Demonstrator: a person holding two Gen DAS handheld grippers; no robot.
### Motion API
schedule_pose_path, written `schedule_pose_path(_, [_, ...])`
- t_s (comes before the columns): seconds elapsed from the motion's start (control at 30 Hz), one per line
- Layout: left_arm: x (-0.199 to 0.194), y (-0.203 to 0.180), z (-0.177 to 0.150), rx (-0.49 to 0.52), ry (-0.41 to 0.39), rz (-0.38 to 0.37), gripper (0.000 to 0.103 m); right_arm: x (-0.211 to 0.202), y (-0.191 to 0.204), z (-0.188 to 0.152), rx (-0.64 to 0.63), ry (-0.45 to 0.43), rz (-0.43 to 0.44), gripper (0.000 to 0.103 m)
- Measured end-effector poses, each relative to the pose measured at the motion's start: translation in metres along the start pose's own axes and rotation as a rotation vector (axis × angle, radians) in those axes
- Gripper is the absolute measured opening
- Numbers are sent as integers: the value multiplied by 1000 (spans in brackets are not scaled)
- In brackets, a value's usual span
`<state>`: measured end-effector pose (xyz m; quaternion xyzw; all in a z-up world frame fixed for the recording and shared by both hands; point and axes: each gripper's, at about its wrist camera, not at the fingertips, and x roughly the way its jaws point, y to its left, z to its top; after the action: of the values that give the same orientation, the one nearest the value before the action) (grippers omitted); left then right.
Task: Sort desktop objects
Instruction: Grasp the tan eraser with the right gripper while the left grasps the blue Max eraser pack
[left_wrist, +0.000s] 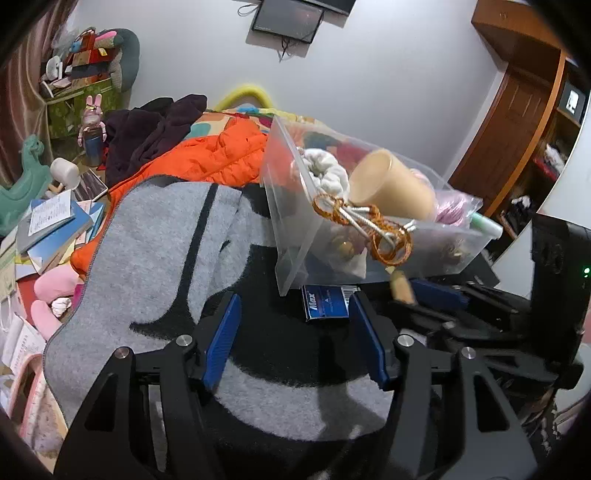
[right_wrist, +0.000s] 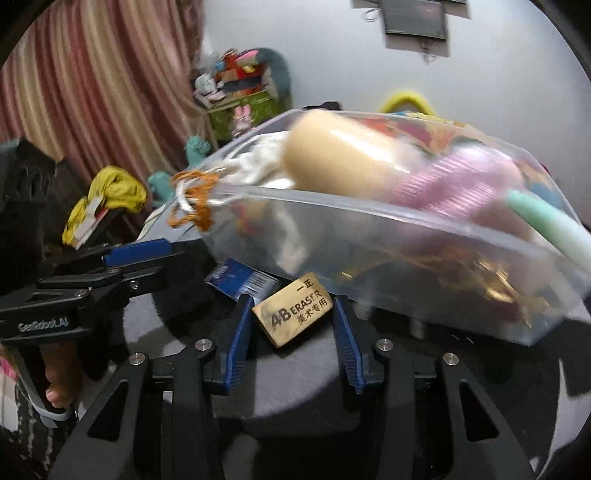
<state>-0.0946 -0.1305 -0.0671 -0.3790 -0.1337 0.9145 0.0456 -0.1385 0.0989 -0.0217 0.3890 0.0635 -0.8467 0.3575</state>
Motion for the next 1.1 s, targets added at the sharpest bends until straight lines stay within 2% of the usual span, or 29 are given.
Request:
schedule_pose_path(0.27, [21,-31,-6,153,80,104,62,-26,-41,-13,51,-24,-81,41])
schedule_pose_path(0.43, [27,-40,-8,201,111,140,62,-18,-33,-11,8,-3,-101,43])
schedule_pose_path(0.53, [32,-46,-6,220,145,156,65,-16,-34,-8,23,2,-81,43])
schedule_pose_path(0.63, [38,-57,-6,279,169,203,66,-14,-36,-7,24,9,-74,48])
schedule_pose_path(0.73, [41,-62,-4,272,186,175,66,-14,-32,-10,-2,15,-71,55])
schedule_pose_path(0.87, [49,-62,1,229,187,179,66,-16,-33,-13,-1,10,-66,55])
schedule_pose_path(0.93, [51,-62,2,215,179,185,66,-16,-35,-13,11,3,-59,51])
schedule_pose_path(1.0, [54,-63,2,216,170,194,66,-15,-35,-13,22,-3,-68,41])
schedule_pose_path(1.07, [53,-62,0,216,154,202,66,-14,-34,-12,30,-11,-58,41])
schedule_pose_path(1.1, [51,-63,-1,217,147,204,59,-14,-34,-13,31,-15,-51,41])
